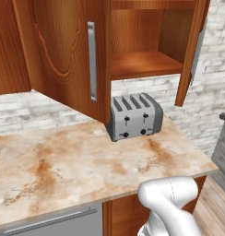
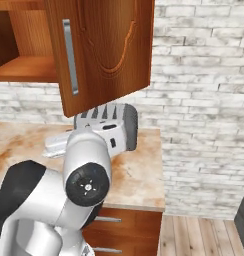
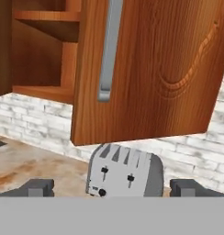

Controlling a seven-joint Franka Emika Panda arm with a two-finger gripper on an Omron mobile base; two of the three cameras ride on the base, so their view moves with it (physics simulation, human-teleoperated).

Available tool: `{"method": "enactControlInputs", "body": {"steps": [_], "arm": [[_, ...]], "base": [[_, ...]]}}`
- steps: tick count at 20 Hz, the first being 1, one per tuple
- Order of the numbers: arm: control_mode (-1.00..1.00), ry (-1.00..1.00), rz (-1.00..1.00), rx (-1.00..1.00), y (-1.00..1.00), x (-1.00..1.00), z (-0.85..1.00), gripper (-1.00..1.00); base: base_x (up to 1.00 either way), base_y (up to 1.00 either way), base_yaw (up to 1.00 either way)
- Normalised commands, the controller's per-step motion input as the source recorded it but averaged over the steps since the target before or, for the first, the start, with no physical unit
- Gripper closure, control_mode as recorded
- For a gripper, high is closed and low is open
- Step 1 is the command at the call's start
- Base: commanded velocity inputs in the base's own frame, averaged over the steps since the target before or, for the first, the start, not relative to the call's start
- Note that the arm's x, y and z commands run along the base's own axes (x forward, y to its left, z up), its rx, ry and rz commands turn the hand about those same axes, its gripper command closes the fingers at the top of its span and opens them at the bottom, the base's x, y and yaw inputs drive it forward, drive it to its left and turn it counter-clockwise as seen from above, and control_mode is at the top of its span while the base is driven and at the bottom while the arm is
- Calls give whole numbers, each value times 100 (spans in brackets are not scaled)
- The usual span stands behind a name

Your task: Close all open cabinet doors.

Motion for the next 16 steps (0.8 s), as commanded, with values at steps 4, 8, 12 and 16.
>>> {"method": "enactControlInputs", "body": {"steps": [4, 8, 12, 16], "arm": [[-100, -17, 1, 0, -3, 39, 27, -100], [-100, -11, 3, 0, 0, 45, 17, -100], [-100, -2, 9, 0, 0, 56, 5, -100], [-100, 0, 15, 2, 0, 61, 0, -100]], "base": [[0, 0, 0], [0, 0, 0], [0, 0, 0], [0, 0, 0]]}}
